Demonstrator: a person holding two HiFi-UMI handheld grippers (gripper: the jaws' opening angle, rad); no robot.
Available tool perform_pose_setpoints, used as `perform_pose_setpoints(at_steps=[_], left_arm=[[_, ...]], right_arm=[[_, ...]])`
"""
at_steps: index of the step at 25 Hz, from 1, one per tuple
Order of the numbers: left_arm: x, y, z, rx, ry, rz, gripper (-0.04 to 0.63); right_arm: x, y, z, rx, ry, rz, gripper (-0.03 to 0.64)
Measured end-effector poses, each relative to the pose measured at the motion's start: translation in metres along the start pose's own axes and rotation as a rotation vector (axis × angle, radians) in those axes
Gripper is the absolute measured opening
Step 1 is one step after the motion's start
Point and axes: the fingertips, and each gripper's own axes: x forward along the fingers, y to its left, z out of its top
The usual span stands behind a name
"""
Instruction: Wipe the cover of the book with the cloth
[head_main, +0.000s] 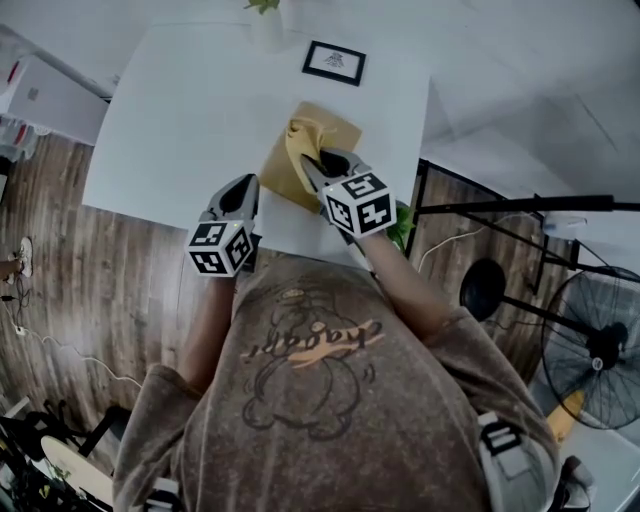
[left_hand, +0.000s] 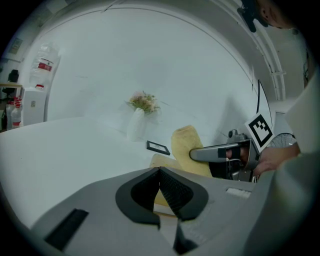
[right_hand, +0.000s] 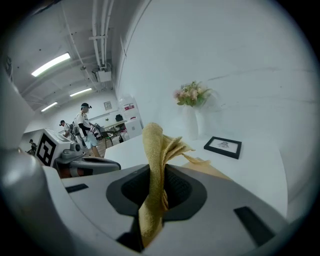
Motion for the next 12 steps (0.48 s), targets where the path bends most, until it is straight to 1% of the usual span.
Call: perform_pose_setpoints(at_steps=[3, 5, 12], left_arm=[[0.001, 0.005, 0.000, -0.006, 0.002, 0.009, 0.003], [0.003, 0.007, 0.001, -0.010, 0.001, 0.015, 0.003], [0.012, 0.015, -0.001, -0.016, 0.016, 0.023, 0.003]], right_arm=[[0.022, 0.009, 0.014, -0.025, -0.002, 0.025, 0.063], [0.038, 0.014, 0.014, -0.038, 0.013, 0.041, 0.063], [0.080, 0.020, -0.016, -0.075, 0.130, 0.070, 0.063]])
